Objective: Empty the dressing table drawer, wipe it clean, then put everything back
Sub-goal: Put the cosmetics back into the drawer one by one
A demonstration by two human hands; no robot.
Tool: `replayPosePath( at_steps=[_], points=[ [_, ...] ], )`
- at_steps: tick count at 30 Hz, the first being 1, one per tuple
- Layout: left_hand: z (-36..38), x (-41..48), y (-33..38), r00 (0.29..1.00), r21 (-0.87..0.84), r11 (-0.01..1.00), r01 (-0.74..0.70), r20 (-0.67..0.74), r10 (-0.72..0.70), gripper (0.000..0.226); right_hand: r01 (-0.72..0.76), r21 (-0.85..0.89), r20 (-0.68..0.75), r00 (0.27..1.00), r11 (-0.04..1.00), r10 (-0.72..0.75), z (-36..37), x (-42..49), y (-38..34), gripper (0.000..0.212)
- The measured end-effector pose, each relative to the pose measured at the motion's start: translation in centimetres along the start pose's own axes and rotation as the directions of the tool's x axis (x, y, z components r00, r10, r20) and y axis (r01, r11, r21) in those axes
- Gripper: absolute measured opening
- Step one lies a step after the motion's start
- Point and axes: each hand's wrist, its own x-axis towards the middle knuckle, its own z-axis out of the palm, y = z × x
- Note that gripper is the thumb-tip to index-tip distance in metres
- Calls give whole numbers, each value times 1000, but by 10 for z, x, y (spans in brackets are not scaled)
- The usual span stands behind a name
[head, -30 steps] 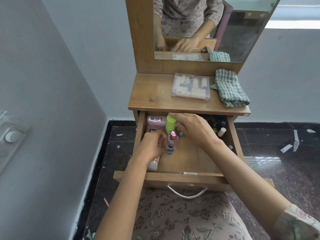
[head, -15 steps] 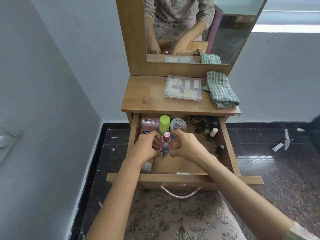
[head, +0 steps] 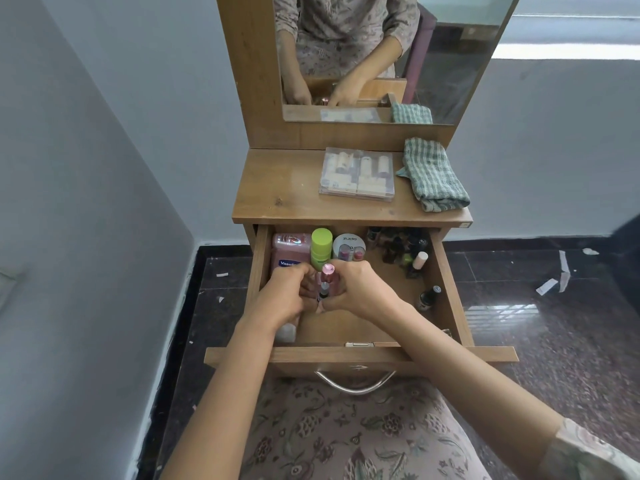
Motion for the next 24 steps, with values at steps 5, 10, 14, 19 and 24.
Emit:
replayPosePath(
  at_steps=[5,10,14,19,24],
  points=[
    [4,0,1,1000,63,998,-14,12,14,50,-31,-69,-19,999,997,30,0,0,3,43],
    [5,0,3,999,68,998,-14,29,12,52,-3,-187,-59,998,982,-8,-1,-1,4,46],
    [5,0,4,999,63,998,-6,38,3,52,6,-152,-72,997,988,-17,-3,-4,2,48],
    [5,0,4,999,32,999,-8,46,6,53,-26,-126,-66,998,992,17,-5,-7,-1,46],
    [5,-1,3,999,-52,999,-6,47,8,58,-91,-316,-103,993,944,61,-29,-27,3,54]
  ],
)
